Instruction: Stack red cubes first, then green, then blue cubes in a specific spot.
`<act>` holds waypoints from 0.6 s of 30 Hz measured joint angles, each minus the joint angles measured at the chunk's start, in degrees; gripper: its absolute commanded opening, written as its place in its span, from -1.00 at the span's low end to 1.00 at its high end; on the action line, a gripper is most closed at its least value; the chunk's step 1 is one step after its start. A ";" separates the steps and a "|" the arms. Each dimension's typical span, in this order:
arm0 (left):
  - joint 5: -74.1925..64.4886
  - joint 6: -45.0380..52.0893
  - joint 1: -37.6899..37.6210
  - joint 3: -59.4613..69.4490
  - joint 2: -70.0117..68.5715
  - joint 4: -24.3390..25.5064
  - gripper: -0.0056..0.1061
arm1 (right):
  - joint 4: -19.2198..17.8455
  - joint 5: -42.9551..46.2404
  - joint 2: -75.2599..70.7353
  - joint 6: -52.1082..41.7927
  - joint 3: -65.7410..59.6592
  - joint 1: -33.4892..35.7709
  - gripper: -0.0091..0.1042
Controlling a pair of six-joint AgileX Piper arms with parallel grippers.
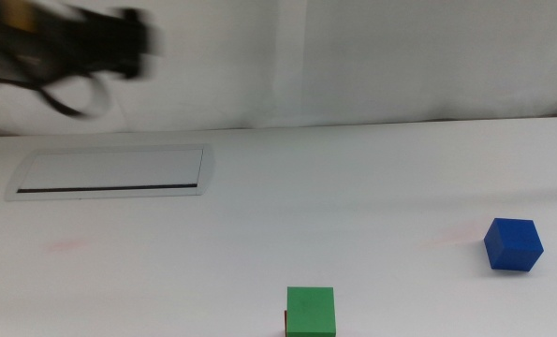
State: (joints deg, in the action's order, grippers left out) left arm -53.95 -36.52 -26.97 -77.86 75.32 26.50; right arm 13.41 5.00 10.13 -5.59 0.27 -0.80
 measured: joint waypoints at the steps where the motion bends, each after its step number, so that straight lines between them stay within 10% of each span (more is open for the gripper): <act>1: 0.00 2.20 4.28 0.00 -0.53 -1.74 0.74 | 0.00 0.00 0.00 -0.22 0.00 0.00 0.98; 9: 4.89 21.21 26.42 6.95 -5.86 -17.56 0.57 | 1.53 0.00 0.00 1.21 0.00 0.00 0.98; 15: 18.09 29.02 27.99 26.61 -17.67 -23.24 -0.96 | 2.11 0.00 0.00 1.30 0.00 0.00 0.98; 18: 24.73 29.56 27.99 35.98 -23.33 -23.48 -0.93 | 2.46 0.00 0.00 1.30 0.00 0.00 0.98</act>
State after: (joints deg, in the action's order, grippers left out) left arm -29.21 -6.95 1.02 -41.88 52.00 3.01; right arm 15.88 5.00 10.13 -4.29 0.27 -0.80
